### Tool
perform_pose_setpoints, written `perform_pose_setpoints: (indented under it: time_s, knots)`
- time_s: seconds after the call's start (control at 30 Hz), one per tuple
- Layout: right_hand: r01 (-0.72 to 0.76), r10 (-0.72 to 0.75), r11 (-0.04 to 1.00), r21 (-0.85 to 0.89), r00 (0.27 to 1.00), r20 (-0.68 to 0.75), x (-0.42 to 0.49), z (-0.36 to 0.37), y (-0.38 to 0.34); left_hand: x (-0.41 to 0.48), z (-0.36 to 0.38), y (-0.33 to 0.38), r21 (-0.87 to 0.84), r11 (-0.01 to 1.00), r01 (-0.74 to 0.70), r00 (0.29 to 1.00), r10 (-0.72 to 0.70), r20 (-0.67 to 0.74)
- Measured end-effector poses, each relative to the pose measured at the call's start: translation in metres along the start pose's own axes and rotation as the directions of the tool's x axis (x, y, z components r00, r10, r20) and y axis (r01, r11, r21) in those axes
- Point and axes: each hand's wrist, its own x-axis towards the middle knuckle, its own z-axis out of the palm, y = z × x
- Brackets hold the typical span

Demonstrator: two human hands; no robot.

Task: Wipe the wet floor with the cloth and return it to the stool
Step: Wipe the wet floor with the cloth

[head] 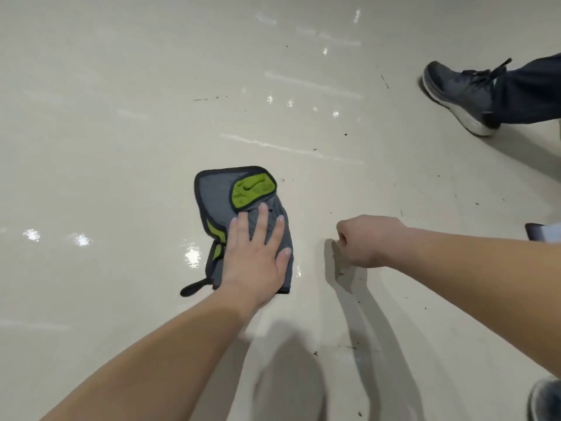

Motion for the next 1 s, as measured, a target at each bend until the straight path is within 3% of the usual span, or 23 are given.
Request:
perform_pose_setpoints:
  time_s: [0.1, 0.23, 0.33, 0.43, 0.5, 0.57, 0.67, 0.73, 0.8, 0.93, 1.0]
  knots:
    - [-0.063, 0.064, 0.997, -0.051, 0.998, 0.005, -0.005, 0.002, 0.011, -0.015, 0.004, 0.05, -0.042, 0.961, -0.274, 0.958, 0.277, 0.071]
    - [-0.049, 0.053, 0.997, -0.066, 0.997, 0.057, -0.004, 0.01, 0.008, -0.065, 0.021, 0.079, -0.06, 0.781, -0.621, 0.775, 0.624, 0.097]
    - [0.056, -0.048, 0.991, -0.124, 0.997, 0.067, 0.003, 0.026, -0.008, -0.089, 0.028, 0.063, -0.07, 0.697, -0.714, 0.698, 0.716, 0.01]
    - [0.192, -0.183, 0.967, -0.167, 0.981, 0.064, 0.005, 0.031, -0.038, -0.11, 0.034, 0.017, -0.074, 0.699, -0.711, 0.702, 0.711, -0.028]
    - [0.242, -0.245, 0.958, -0.156, 0.97, 0.001, 0.01, 0.026, -0.056, -0.125, 0.033, -0.025, -0.107, 0.75, -0.653, 0.756, 0.653, -0.037]
    - [0.289, -0.3, 0.949, -0.129, 0.95, -0.081, 0.018, 0.017, -0.079, -0.142, 0.03, -0.077, -0.088, 0.851, -0.517, 0.854, 0.52, 0.019]
    - [0.353, -0.352, 0.935, -0.023, 0.92, -0.173, 0.027, 0.004, -0.118, -0.169, 0.027, -0.146, -0.015, 0.995, -0.097, 0.992, 0.098, 0.084]
    - [0.394, -0.373, 0.917, 0.064, 0.903, -0.213, 0.029, -0.004, -0.147, -0.182, 0.025, -0.165, 0.016, 0.961, 0.274, 0.957, -0.275, 0.093]
    - [0.444, -0.411, 0.883, 0.151, 0.887, -0.209, 0.027, -0.01, -0.176, -0.183, 0.024, -0.155, -0.028, 0.878, 0.477, 0.874, -0.471, 0.116]
    - [0.561, -0.533, 0.779, 0.281, 0.827, -0.175, 0.017, -0.01, -0.231, -0.174, 0.016, -0.136, -0.196, 0.828, 0.525, 0.851, -0.505, 0.144]
    - [0.594, -0.581, 0.75, 0.293, 0.802, -0.14, 0.01, -0.004, -0.248, -0.174, 0.002, -0.153, -0.318, 0.8, 0.508, 0.853, -0.518, 0.06]
